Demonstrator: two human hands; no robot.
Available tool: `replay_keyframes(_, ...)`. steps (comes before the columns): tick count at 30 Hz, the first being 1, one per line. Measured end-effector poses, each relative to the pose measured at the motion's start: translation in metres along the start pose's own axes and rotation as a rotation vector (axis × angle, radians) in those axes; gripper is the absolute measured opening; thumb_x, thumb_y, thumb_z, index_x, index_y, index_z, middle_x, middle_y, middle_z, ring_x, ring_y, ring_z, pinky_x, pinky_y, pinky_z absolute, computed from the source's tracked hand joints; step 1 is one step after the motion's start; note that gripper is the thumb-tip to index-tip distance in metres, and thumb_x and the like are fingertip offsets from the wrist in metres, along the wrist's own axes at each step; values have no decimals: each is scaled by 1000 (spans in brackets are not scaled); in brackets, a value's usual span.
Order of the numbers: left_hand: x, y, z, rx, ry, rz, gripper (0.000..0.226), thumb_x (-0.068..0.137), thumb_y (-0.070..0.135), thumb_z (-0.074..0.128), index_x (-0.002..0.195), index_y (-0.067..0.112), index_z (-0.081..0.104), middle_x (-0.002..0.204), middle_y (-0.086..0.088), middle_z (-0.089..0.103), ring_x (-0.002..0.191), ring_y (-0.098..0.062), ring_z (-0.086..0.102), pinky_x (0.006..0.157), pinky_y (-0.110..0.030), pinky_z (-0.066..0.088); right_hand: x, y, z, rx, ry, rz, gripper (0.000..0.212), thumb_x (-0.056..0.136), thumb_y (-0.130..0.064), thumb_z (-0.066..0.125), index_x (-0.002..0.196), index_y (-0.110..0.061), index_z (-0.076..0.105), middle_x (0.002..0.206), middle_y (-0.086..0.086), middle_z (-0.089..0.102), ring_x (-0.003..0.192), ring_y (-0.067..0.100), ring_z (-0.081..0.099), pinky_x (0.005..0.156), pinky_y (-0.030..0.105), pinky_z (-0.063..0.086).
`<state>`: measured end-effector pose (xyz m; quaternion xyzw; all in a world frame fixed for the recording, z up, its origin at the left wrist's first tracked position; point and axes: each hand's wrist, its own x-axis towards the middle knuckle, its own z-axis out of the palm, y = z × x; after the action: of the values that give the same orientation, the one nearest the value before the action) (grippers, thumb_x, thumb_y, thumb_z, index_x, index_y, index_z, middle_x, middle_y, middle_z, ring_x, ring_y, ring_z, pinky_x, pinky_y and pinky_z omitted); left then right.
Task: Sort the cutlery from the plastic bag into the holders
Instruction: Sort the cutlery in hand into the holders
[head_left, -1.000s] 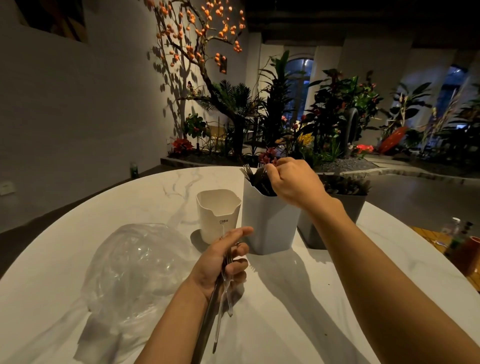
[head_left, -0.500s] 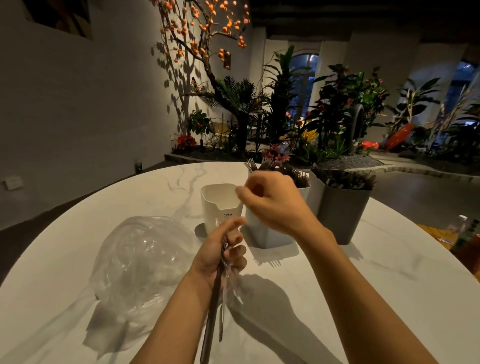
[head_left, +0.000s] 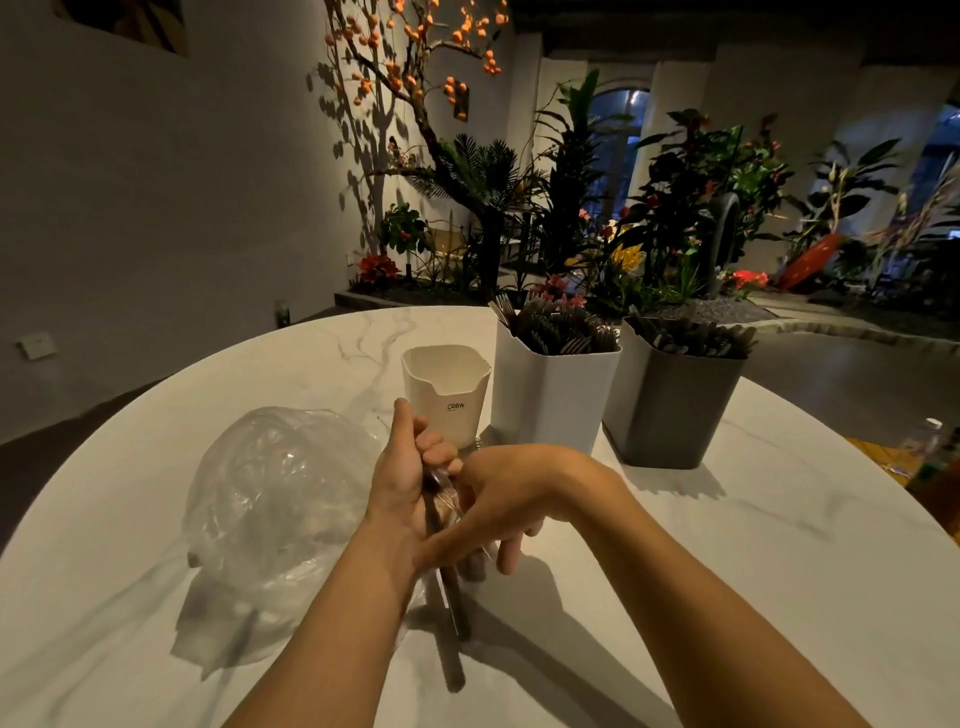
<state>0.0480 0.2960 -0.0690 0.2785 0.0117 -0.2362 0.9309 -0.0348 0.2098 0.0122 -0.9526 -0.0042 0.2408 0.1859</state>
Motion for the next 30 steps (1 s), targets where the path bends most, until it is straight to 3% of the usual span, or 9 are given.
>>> replay_keyframes(5,3,0,2,-84,39,-8,45,101,53,51,69,23,40,56,8,33,42,-3,37,38,-17,34,4,6,-2,-76,-4,49,15,87,-17,75,83,-15,61,77,1,67,64,14,65,47,16,47)
replay_keyframes(7,4,0,2,-88,30,-20,48,102,54,49,66,23,38,54,8,34,42,-2,40,41,-16,33,3,11,-4,-146,3,73,8,87,-12,71,94,-8,69,82,3,70,73,18,69,57,21,53)
replay_keyframes(10,2,1,1,-86,36,-19,47,102,55,45,68,23,41,52,7,36,40,-4,40,41,-18,34,-3,19,-12,-206,40,91,23,90,-11,69,112,-5,71,98,5,74,90,22,73,84,32,59)
replay_keyframes(13,0,1,1,-115,40,-28,47,102,56,46,70,21,45,51,7,34,38,-5,37,39,-19,33,-13,23,-19,-186,37,53,25,93,-10,67,117,-7,70,107,8,74,94,23,72,92,37,58)
replay_keyframes(16,2,1,-1,-124,41,-35,46,102,55,47,70,22,45,54,7,34,39,-5,36,38,-20,34,-18,25,-23,-167,22,35,26,98,-5,56,121,-7,67,110,9,72,88,18,65,88,32,56)
replay_keyframes(19,3,2,-3,-153,49,-38,45,103,54,46,70,22,45,55,7,35,40,-6,37,39,-20,37,-29,31,-30,-114,12,29,25,101,-5,48,117,-10,66,98,3,70,85,13,58,80,26,50)
replay_keyframes(22,3,3,-2,-201,73,-46,44,104,50,48,71,22,44,53,8,38,40,-5,41,42,-19,42,-52,44,-46,-6,81,-3,20,103,-13,49,108,-16,68,89,-1,68,82,13,54,76,28,43)
replay_keyframes(26,0,-1,2,-90,50,-74,37,104,44,50,73,23,45,56,10,37,43,-3,44,46,-22,46,-70,61,-57,142,206,-66,19,104,-18,51,108,-16,70,89,-6,75,81,10,60,79,36,49)
replay_keyframes(30,-5,-2,6,-144,9,-122,32,101,34,56,72,19,50,67,7,38,43,-4,43,47,-22,49,-75,66,-61,154,198,-80,18,104,-18,51,106,-16,69,87,-3,74,77,8,61,71,26,47)
